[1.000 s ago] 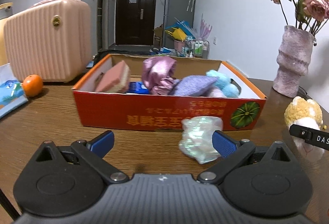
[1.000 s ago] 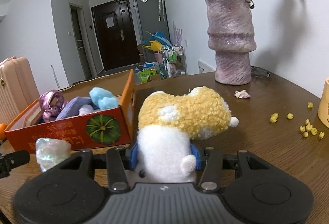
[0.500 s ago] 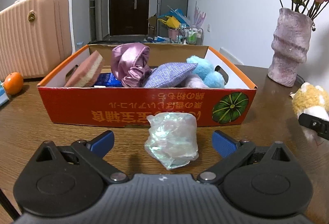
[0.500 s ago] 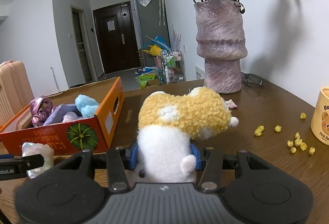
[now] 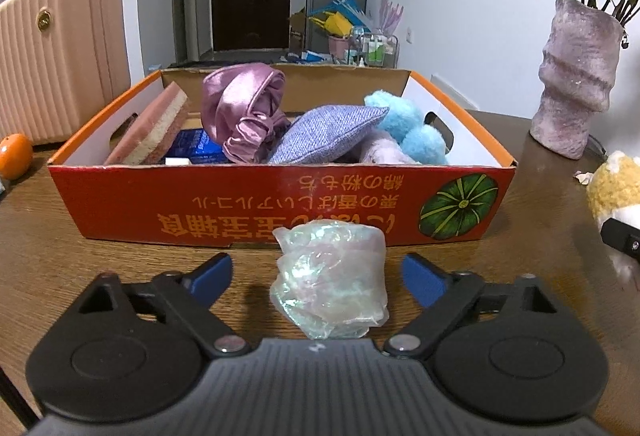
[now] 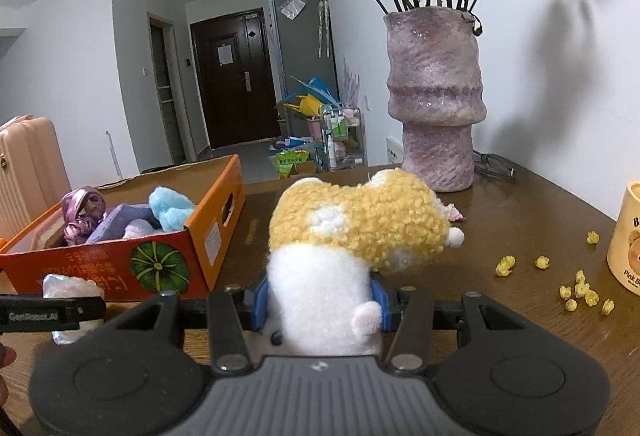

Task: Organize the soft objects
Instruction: 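Lift the sheep plush with the right gripper while the left grasps the clear plastic bag, then carry the sheep plush and plastic bag over the box with both grippers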

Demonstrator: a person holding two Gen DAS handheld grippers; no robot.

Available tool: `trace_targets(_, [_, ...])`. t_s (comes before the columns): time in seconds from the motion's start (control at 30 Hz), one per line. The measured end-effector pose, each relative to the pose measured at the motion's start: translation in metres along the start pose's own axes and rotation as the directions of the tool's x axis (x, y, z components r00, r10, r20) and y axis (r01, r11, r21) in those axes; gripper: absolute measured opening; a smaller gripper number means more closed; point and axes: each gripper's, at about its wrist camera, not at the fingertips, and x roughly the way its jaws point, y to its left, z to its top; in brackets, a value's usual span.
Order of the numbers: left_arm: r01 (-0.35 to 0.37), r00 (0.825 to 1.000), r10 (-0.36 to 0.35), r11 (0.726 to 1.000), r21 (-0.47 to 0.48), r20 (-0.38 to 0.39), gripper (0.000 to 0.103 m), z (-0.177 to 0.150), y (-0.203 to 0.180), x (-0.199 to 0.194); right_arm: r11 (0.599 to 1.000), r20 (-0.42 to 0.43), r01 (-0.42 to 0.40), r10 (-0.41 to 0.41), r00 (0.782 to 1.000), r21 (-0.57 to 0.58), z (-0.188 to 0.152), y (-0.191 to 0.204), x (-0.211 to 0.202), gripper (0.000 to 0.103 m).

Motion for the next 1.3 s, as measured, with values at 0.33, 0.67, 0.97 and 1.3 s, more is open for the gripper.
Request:
trace_targets(0.33, [0.009, 0.998, -0.01, 1.0, -0.012, -0.065, 0.044, 0.001, 0.007, 0.014, 1.0, 0.016, 0.005, -0.005, 1.0, -0.027, -0.001, 0.005, -0.001, 0.048])
trace_targets(0.67, [0.056, 0.997, -0.057, 0.998, -0.021, -0.045, 0.041, 0.003, 0.012, -0.001, 1.0, 0.038, 0.017, -0.017, 0.999, -0.01, 0.001, 0.003, -0.003, 0.048])
trace_targets(0.97, [0.1, 0.993, -0.101, 0.995, 0.023, 0.065, 0.041, 0.012, 0.003, -0.033, 1.0, 0.085, -0.016, 0.018, 0.996, -0.016, 0.009, 0.017, -0.006, 0.048])
trace_targets(1.3, [0.079, 0.975, -0.079, 0.997, 0.007, 0.207, 0.041, 0.031, 0.012, -0.05, 0.995, 0.138, -0.088, 0.094, 0.986, -0.045, 0.026, 0.054, -0.001, 0.048])
